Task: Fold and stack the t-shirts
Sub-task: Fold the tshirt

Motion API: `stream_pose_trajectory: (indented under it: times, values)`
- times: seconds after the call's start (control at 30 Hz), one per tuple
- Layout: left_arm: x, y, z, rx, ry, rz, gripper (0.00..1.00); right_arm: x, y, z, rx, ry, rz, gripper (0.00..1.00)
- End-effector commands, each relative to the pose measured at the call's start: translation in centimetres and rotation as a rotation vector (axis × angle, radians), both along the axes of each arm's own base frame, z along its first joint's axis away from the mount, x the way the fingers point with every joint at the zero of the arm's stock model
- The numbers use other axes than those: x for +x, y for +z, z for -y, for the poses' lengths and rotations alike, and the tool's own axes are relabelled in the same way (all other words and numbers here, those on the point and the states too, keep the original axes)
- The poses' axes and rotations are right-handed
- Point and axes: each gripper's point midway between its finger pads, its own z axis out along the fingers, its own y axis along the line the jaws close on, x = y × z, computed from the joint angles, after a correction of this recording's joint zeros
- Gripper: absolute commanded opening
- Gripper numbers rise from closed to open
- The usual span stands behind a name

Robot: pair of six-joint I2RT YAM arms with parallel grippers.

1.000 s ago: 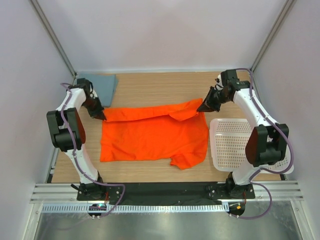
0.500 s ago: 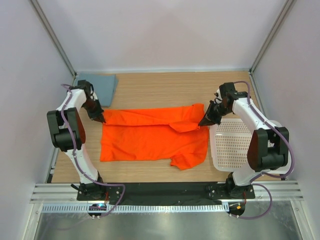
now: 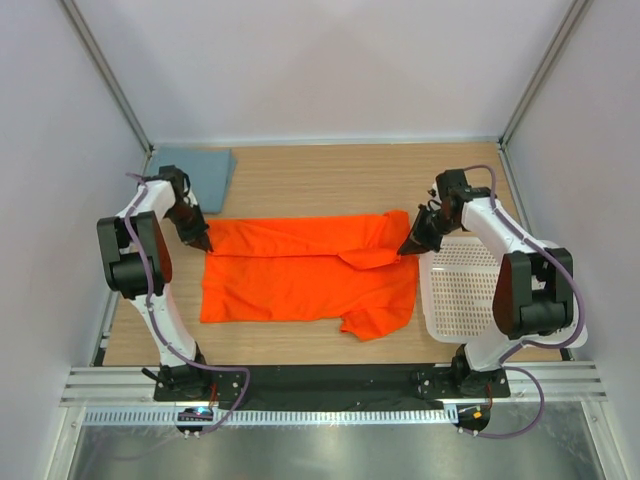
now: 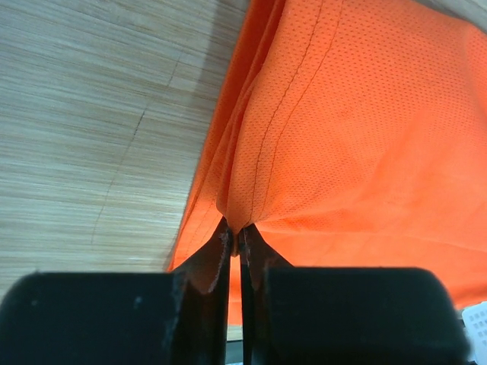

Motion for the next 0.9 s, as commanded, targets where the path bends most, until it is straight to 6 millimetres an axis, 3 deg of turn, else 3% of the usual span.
stream_pose_trajectory:
  times: [0.0, 0.13, 0.2, 0.3, 0.37, 0.43, 0.53, 0.73, 0.77, 0.87]
  values:
    - [-0.5, -0.4, -0.3, 0.011, 0.0, -0.012, 0.06, 0.0, -1.0, 0.4, -0.034, 0.014, 0.01, 0.01]
    - [-0.8, -0.3, -0.3, 0.013, 0.0, -0.016, 0.14, -0.1, -1.4, 0.7, -0.054, 0.025, 0.003, 0.02]
    - [-1.0, 0.1, -0.6, 0.033, 0.002, -0.01, 0.25, -0.3, -1.5, 0.9, -0.063, 0.032, -0.009, 0.02]
    - [-0.9, 2.4, -1.5, 0.095, 0.025, 0.042, 0.39, -0.5, -0.6, 0.7, -0.056, 0.053, -0.015, 0.12]
    - [-0.2, 5.1, -2.2, 0.132, 0.042, 0.124, 0.46, -0.1, 0.6, 0.8, -0.068, 0.065, 0.008, 0.19]
    - [0.5, 6.4, -1.9, 0.113, 0.049, 0.168, 0.46, 0.9, 1.7, 1.1, -0.086, 0.069, 0.039, 0.3]
    - [2.3, 7.6, -0.9, 0.044, 0.055, 0.22, 0.44, 2.3, 2.0, 1.2, -0.108, 0.08, 0.05, 0.36]
    - [5.0, 7.2, 2.3, -0.145, 0.054, 0.254, 0.36, 6.1, 2.3, 1.2, -0.131, 0.093, 0.095, 0.42]
    - [5.5, 6.9, 3.0, -0.177, 0.049, 0.269, 0.35, 6.6, 1.3, 1.0, -0.128, 0.096, 0.071, 0.43]
    - [6.0, 5.9, 4.3, -0.217, 0.048, 0.258, 0.34, 8.1, 1.2, 0.3, -0.128, 0.113, 0.073, 0.44]
